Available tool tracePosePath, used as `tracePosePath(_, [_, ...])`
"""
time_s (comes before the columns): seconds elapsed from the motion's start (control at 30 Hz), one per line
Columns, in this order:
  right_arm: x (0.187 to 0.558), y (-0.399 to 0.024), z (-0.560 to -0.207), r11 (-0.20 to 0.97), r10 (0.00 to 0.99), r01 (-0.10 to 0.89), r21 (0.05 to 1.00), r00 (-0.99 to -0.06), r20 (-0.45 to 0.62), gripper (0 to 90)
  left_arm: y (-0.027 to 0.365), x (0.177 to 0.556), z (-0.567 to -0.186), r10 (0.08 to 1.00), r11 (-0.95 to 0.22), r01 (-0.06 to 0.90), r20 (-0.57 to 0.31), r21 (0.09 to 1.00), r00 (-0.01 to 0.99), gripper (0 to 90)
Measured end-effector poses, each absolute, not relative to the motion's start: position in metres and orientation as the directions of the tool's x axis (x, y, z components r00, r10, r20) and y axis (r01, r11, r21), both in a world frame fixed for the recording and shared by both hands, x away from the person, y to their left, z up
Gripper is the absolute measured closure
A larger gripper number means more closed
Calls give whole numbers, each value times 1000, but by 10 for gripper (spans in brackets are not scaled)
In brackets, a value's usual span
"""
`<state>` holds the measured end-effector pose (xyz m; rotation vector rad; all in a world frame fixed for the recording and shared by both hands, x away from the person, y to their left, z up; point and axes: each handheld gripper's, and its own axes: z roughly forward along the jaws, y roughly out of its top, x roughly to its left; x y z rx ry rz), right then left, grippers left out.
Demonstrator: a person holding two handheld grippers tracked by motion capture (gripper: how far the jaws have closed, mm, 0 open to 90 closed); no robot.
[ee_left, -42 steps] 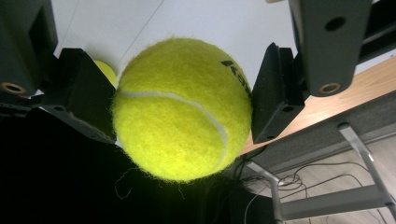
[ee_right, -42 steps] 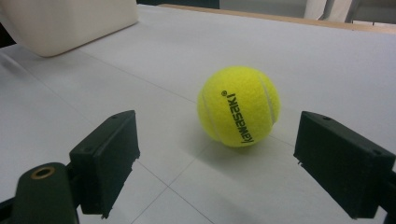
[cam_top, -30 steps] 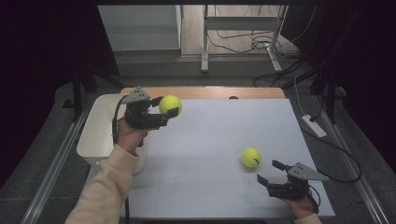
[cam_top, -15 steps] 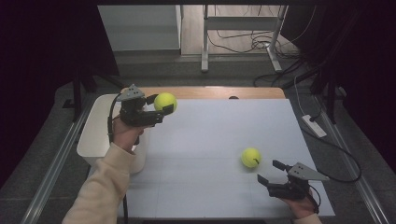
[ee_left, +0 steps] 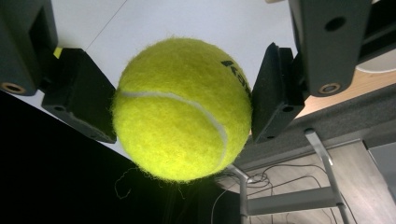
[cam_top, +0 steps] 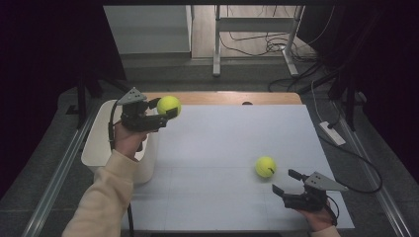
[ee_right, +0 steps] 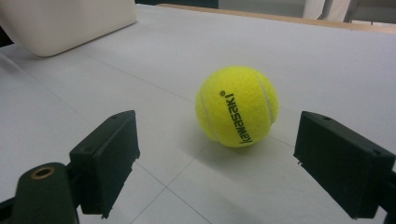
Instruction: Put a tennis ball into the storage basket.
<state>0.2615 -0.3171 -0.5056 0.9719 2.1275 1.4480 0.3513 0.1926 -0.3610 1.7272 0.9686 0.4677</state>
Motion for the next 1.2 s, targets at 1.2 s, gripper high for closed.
tracePosePath(1.2, [262,-318,-505,225,730,324,919,-680,61,134,218,359,-359,839,-89,396,-146,914,524,277])
